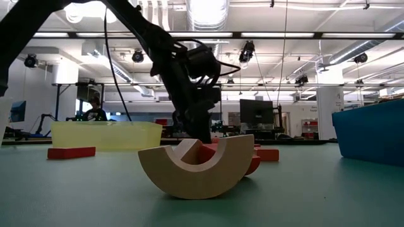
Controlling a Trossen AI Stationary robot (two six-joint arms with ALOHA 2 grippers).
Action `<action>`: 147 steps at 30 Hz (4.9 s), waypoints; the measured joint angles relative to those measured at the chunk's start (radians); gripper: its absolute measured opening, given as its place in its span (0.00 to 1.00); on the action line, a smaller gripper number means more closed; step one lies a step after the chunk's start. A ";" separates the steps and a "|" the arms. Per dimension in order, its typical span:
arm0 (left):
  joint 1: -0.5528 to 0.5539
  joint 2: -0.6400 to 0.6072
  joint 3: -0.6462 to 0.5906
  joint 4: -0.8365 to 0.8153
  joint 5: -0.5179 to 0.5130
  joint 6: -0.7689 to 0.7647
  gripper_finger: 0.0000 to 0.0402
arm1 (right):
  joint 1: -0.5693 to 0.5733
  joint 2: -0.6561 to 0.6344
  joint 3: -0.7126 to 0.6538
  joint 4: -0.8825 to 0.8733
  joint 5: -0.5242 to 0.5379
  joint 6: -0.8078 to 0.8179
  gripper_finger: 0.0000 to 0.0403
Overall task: Sort & place blocks by color
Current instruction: Put the light brown block into the yellow bin
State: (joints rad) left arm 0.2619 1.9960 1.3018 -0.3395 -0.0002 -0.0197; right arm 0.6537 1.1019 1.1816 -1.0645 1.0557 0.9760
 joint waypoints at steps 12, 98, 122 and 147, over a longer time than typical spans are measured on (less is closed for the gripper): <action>0.000 0.030 0.002 0.014 0.000 -0.035 0.29 | 0.000 0.000 0.000 0.002 0.000 0.011 0.16; 0.636 -0.592 -0.550 -0.282 -0.299 -0.501 0.33 | -0.013 -0.001 0.000 -0.002 0.003 -0.030 0.15; 0.637 -0.591 -0.587 -0.244 -0.320 -0.524 0.34 | -0.013 -0.001 0.001 -0.001 0.003 -0.010 0.15; 0.637 -0.591 -0.583 -0.243 -0.278 -0.514 0.35 | -0.013 -0.001 0.001 -0.002 0.002 -0.048 0.15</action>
State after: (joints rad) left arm 0.8986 1.4048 0.7193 -0.5820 -0.2780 -0.5335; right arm 0.6407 1.1007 1.1828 -1.0664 1.0580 0.9283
